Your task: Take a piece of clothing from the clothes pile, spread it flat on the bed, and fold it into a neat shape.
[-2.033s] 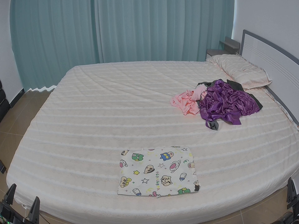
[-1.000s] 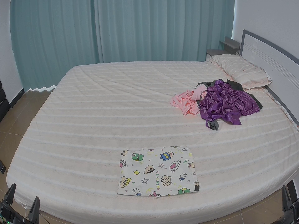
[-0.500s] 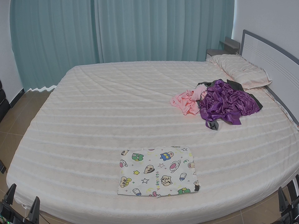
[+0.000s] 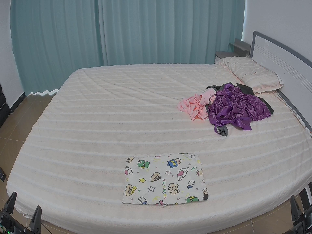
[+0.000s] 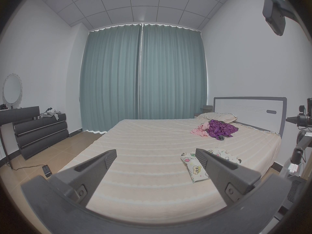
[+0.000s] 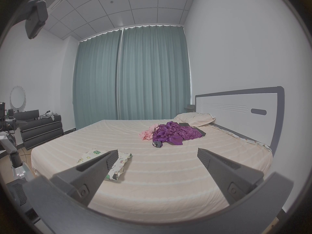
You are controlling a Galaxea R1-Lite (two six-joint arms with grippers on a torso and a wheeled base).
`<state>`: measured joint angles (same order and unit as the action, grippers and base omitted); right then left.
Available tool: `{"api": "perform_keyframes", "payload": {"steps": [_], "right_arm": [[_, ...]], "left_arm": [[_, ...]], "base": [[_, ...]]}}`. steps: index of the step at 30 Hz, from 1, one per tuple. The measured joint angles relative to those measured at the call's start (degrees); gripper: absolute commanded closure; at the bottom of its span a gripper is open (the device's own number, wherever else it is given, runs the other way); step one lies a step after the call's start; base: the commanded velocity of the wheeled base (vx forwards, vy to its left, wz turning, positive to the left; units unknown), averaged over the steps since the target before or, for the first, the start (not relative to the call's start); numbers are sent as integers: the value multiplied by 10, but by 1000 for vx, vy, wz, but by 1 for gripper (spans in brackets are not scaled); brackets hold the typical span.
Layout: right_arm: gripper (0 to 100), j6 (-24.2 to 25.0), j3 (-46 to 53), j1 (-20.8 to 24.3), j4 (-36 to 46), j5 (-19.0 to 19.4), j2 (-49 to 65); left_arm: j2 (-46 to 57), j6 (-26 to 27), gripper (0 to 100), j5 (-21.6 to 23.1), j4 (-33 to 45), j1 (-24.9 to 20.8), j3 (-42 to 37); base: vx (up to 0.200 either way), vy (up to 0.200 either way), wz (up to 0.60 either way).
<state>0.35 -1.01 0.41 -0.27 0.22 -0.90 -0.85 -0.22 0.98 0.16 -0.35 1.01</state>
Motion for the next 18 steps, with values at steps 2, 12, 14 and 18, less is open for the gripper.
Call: {"api": "perform_keyframes", "payload": {"steps": [2, 12, 14, 18], "right_arm": [[0, -1, 0, 0, 0, 0, 0], [0, -2, 0, 0, 0, 1, 0], [0, -2, 0, 0, 0, 1, 0], [0, -2, 0, 0, 0, 1, 0]], "left_arm": [[0, 0, 0, 0, 0, 0, 0], [0, 0, 0, 0, 0, 0, 0], [0, 0, 0, 0, 0, 0, 0], [0, 0, 0, 0, 0, 0, 0]], "base": [[0, 0, 0], [0, 0, 0], [0, 0, 0], [0, 0, 0]]}}
